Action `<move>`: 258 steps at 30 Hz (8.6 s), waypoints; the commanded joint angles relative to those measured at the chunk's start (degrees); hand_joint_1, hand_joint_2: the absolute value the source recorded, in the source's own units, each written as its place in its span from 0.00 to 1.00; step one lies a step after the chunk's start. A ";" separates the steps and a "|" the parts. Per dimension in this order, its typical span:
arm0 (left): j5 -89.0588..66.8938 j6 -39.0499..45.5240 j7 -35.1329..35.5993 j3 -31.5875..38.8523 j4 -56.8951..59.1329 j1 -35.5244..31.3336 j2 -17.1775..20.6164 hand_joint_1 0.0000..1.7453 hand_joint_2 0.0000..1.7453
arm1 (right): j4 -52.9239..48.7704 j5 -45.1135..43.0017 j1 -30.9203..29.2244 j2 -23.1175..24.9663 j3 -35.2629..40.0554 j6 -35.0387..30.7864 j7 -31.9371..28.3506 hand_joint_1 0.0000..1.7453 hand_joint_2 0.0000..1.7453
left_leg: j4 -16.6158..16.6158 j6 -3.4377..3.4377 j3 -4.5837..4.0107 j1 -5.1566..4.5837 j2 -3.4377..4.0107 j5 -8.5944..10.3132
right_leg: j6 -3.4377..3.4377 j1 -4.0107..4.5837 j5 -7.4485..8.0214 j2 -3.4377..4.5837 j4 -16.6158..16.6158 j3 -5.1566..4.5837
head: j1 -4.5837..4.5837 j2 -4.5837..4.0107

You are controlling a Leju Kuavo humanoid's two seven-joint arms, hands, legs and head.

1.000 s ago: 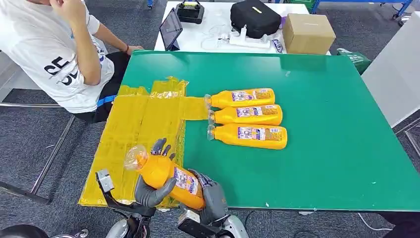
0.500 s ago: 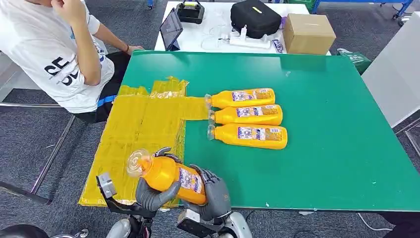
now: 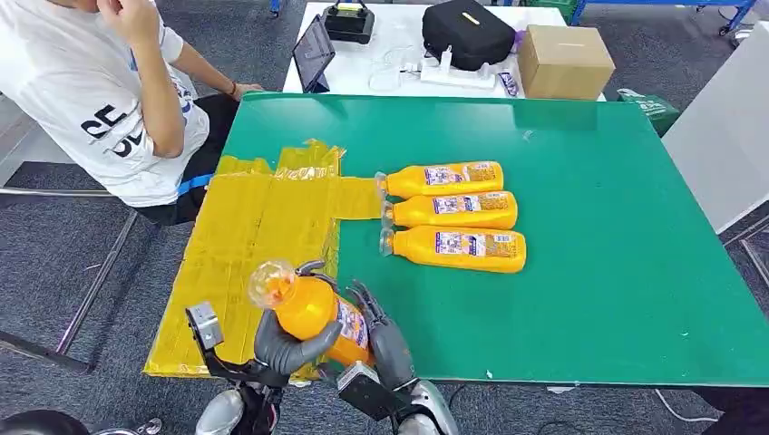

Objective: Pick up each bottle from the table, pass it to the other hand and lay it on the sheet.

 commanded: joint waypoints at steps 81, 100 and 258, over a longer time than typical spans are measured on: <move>-37.87 16.66 -7.78 19.93 14.38 -15.27 5.74 0.00 0.00 | -21.24 -18.93 3.71 0.10 -11.85 0.93 2.00 0.00 0.00 | -0.02 -0.10 0.29 0.02 -0.20 0.13 | -0.04 0.01 -0.03 -0.26 0.05 0.35 | 0.00 0.00; -35.14 33.88 -13.15 24.28 5.39 -16.87 1.17 0.00 1.00 | -18.83 -3.67 1.58 -4.47 -7.61 0.38 10.83 0.00 1.00 | -0.01 -0.13 0.16 0.05 -0.10 0.12 | -0.05 0.05 0.02 -0.13 0.04 0.21 | 0.00 0.00; 13.74 -10.91 3.32 -0.22 1.15 -7.17 -0.22 0.00 1.00 | 13.19 14.47 -7.30 -2.12 7.94 -5.96 8.65 1.00 1.00 | 0.02 -0.01 -0.03 0.06 -0.27 0.21 | -0.20 0.10 0.04 -0.54 0.04 0.02 | -0.02 0.00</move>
